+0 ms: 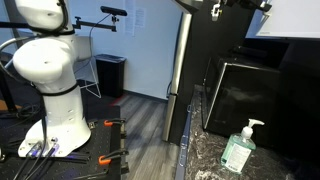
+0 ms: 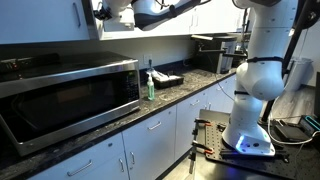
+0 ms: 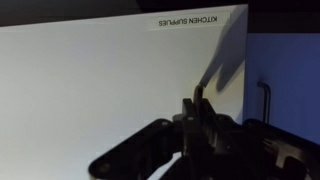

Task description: Move the pump bottle to the left, open the right door of the cabinet above the microwave

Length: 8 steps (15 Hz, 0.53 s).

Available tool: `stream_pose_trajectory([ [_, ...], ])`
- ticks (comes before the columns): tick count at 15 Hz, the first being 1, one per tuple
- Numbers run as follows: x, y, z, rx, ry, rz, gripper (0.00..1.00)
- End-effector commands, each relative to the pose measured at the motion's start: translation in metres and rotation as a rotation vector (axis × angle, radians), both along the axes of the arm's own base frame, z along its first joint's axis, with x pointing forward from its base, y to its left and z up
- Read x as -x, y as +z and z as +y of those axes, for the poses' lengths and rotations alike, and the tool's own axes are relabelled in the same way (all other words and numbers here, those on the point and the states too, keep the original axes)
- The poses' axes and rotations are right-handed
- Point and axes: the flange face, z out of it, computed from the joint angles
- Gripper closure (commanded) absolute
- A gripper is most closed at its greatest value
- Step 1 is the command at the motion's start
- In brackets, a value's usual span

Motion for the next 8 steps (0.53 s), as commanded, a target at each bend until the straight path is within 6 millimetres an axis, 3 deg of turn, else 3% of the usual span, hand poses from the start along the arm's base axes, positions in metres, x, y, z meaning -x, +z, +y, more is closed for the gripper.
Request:
stream_pose_trajectory([
  [1, 0.035, 0.002, -0.005, 0.004, -0.082, 0.037, 0.97],
  [8, 0.079, 0.005, 0.003, -0.03, -0.137, 0.044, 0.97],
])
